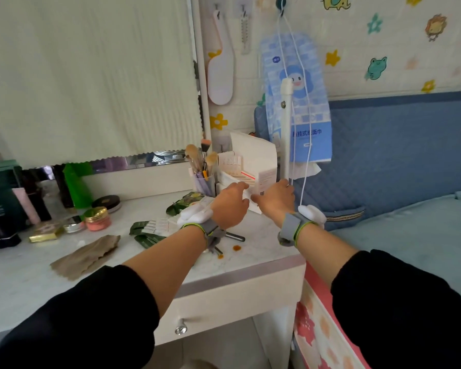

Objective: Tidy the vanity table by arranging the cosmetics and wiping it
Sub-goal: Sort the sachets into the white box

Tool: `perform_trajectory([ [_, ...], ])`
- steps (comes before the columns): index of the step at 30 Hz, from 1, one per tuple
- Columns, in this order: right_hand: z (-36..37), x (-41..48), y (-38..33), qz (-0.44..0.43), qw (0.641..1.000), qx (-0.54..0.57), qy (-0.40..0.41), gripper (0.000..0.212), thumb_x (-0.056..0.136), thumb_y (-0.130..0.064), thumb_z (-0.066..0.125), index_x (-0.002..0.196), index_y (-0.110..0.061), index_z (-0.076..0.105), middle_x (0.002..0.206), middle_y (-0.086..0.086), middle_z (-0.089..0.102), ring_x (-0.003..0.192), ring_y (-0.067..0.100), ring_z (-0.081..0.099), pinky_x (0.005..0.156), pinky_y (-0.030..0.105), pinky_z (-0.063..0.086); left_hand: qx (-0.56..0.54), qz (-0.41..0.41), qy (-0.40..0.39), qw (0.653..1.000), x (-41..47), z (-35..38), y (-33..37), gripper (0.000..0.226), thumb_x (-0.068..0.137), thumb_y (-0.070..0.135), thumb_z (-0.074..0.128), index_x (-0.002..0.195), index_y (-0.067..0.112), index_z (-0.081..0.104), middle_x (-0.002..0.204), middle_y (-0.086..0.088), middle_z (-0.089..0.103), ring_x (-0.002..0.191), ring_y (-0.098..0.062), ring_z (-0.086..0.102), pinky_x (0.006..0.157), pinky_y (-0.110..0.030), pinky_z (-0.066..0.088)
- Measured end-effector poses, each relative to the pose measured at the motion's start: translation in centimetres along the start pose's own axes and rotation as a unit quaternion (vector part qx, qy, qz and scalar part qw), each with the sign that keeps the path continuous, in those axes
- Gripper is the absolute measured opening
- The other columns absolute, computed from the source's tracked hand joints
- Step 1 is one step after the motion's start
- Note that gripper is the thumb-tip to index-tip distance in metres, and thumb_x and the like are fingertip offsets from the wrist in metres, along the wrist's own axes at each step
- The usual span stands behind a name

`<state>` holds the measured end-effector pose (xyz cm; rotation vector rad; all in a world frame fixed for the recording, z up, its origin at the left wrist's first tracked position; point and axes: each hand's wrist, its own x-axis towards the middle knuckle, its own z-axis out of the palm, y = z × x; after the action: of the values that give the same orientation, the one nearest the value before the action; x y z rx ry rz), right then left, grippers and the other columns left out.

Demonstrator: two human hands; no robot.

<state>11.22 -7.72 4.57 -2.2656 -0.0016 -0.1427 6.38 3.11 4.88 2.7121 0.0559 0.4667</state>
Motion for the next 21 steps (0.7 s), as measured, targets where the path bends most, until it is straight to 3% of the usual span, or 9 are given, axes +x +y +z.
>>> perform_trajectory([
  [5,0.6,1.3,0.1,0.003,1.000,0.007,0.009,0.089,0.074,-0.032,0.079,0.137,0.001,0.026,0.143,0.020,0.032,0.134,0.037,0.032,0.111,0.042,0.031,-0.006,0.004,-0.010,1.000,1.2,0.6,0.1,0.048,0.097,0.014,0.046,0.144,0.013,0.039,0.148,-0.009,0.040,0.131,-0.028,0.044,0.108,-0.038,0.035],
  [15,1.9,2.7,0.1,-0.011,0.997,0.073,0.009,0.085,0.069,-0.031,0.082,0.132,-0.004,0.032,0.137,0.018,0.041,0.124,0.039,0.045,0.100,0.048,0.045,-0.026,0.027,0.008,0.999,1.9,1.6,-0.4,0.042,0.097,0.011,0.045,0.140,0.010,0.044,0.144,-0.011,0.045,0.124,-0.029,0.050,0.105,-0.038,0.039],
  [21,1.6,2.4,0.6,-0.001,0.994,0.108,0.018,0.086,0.069,-0.027,0.081,0.134,-0.005,0.029,0.137,0.018,0.038,0.126,0.040,0.042,0.098,0.051,0.045,-0.029,0.034,0.002,0.999,1.9,1.6,-0.3,0.046,0.095,0.008,0.048,0.140,0.011,0.043,0.144,-0.010,0.044,0.121,-0.029,0.054,0.103,-0.040,0.042],
])
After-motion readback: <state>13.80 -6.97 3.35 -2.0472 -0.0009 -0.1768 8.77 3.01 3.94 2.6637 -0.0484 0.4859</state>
